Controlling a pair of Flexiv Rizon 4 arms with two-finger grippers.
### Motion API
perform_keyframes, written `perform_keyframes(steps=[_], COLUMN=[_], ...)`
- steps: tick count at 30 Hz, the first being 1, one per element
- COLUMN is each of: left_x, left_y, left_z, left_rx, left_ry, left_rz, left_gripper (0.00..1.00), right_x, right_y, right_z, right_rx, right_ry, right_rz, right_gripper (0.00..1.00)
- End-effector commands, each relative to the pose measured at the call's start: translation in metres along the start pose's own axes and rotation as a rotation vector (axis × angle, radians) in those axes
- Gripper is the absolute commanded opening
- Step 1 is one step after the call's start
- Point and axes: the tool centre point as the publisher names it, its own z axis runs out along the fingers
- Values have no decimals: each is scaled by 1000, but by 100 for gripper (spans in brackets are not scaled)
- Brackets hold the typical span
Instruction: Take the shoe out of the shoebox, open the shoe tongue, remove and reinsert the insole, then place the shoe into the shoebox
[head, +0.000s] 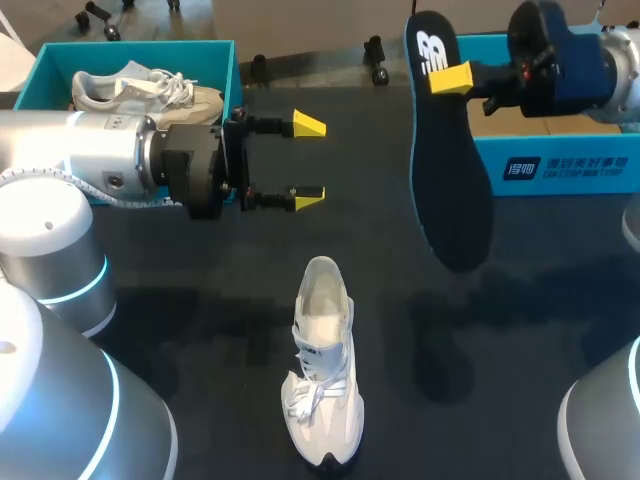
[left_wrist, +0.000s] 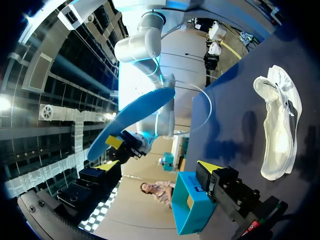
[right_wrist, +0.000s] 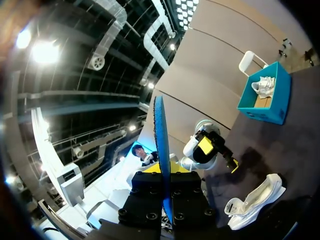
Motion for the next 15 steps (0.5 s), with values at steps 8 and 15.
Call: perform_keyframes(steps=[8, 15], left_x=[1, 1], left_y=[1, 1], left_z=[2, 2], left_rx=[-1, -1], left_ry=[-2, -2], left_rz=[2, 2], left_gripper=[100, 100], right_x=[-8, -44], right_y=[10, 20], right_z=[0, -15], right_rx=[-17, -122], right_ry=[-14, -36], right_rz=[56, 319], right_gripper=[0, 0])
